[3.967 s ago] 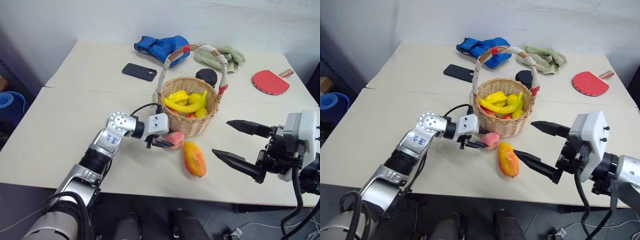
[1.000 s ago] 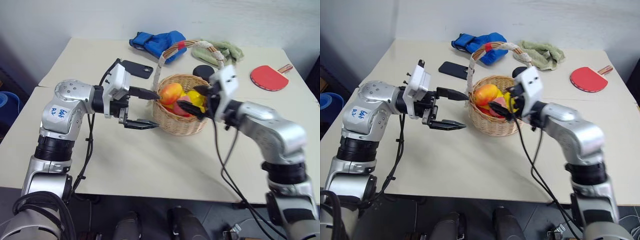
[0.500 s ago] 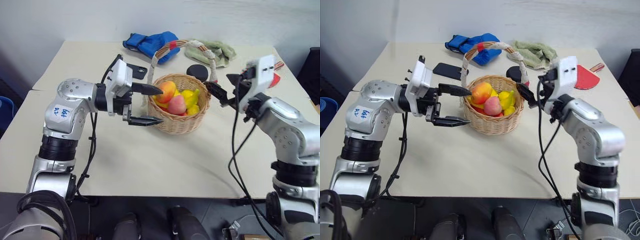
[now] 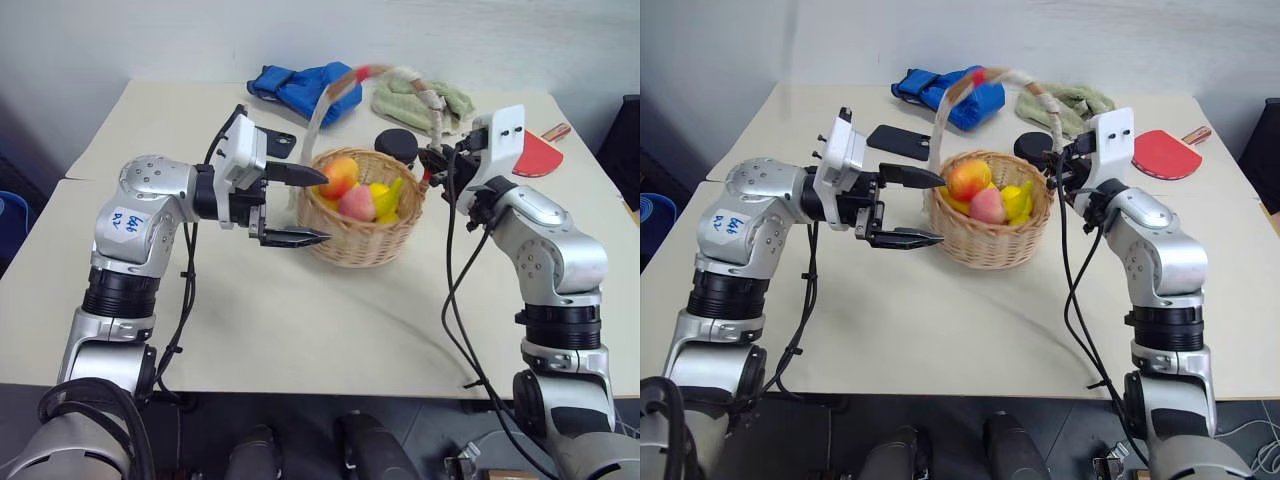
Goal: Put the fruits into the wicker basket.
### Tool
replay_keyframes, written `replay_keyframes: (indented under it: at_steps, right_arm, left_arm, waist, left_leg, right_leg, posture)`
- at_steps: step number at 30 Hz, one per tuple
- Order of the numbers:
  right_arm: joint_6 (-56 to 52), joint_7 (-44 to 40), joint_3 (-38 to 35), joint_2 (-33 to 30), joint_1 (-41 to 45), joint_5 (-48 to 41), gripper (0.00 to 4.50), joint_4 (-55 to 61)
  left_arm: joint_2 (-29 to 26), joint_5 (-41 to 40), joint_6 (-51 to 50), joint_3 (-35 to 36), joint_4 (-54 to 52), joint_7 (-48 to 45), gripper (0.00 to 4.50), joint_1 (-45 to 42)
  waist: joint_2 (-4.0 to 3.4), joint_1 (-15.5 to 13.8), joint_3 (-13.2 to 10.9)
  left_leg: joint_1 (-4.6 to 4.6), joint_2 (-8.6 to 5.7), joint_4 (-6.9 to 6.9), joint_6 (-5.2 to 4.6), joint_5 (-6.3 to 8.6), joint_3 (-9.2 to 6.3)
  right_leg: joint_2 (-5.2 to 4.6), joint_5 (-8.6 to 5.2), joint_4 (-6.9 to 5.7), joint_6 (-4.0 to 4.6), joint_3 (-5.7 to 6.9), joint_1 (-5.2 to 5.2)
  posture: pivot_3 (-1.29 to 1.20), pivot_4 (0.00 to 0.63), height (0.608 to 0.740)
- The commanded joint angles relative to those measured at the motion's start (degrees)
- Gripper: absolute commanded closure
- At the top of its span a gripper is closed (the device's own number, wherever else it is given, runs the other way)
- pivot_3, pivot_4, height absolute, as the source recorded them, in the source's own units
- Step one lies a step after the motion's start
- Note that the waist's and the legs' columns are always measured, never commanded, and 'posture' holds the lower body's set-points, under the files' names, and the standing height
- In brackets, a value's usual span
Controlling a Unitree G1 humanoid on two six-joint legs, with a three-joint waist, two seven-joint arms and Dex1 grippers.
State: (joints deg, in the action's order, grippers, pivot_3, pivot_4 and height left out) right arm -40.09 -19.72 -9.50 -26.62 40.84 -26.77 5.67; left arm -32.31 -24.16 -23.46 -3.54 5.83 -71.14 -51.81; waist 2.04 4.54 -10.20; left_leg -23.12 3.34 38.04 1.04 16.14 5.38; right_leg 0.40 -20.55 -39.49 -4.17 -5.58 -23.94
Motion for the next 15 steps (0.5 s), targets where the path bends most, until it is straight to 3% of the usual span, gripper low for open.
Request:
replay_keyframes:
  at_steps: [1, 8, 11, 15]
  right_arm:
    - [-2.7, 1.7, -8.2, -4.6, -2.8, -2.2, 4.19, 10.2]
    - [-3.4, 4.0, -25.5, -14.2, -19.4, 1.8, 4.19, 17.1]
    - [-1.0, 5.6, -34.2, -13.8, -26.5, 3.6, 4.19, 15.8]
    - [3.2, 6.3, -37.1, -11.4, -31.9, 5.2, 4.19, 14.5]
  left_arm:
    - [1.3, -0.5, 0.8, -0.1, 0.3, 0.0, 0.00, -2.4]
    - [5.1, -3.1, -1.2, 0.8, 0.6, 1.0, 0.00, -4.2]
    - [6.2, -3.0, -1.0, 0.5, 0.8, 0.9, 0.00, -4.3]
    - [6.8, -2.4, -0.3, 0.3, 1.9, 0.6, 0.00, -4.5]
  waist:
    - [-0.03, -0.2, 0.0]
    - [-0.07, -2.3, 0.0]
    - [-0.10, -2.6, 0.0]
    - [-0.20, -1.8, 0.0]
  left_leg:
    - [0.00, 0.00, 0.00, 0.00, 0.00, 0.00]
    - [-0.08, -0.09, 0.01, -0.03, 0.02, 0.00]
    - [-0.06, -0.10, -0.01, -0.02, 0.01, 0.05]
    - [0.06, -0.09, -0.03, 0.00, -0.01, 0.28]
  right_leg:
    - [0.00, 0.00, 0.01, 0.00, 0.00, 0.00]
    - [-0.06, 0.01, 0.21, -0.04, -0.01, 0.03]
    - [0.02, 0.01, 0.28, -0.04, -0.08, 0.05]
    - [0.10, 0.01, 0.25, -0.04, -0.30, 0.05]
  posture:
    - [0.00, 0.150, 0.740]
    - [0.00, 0.150, 0.740]
    - [0.00, 0.150, 0.740]
    - [0.00, 0.150, 0.740]
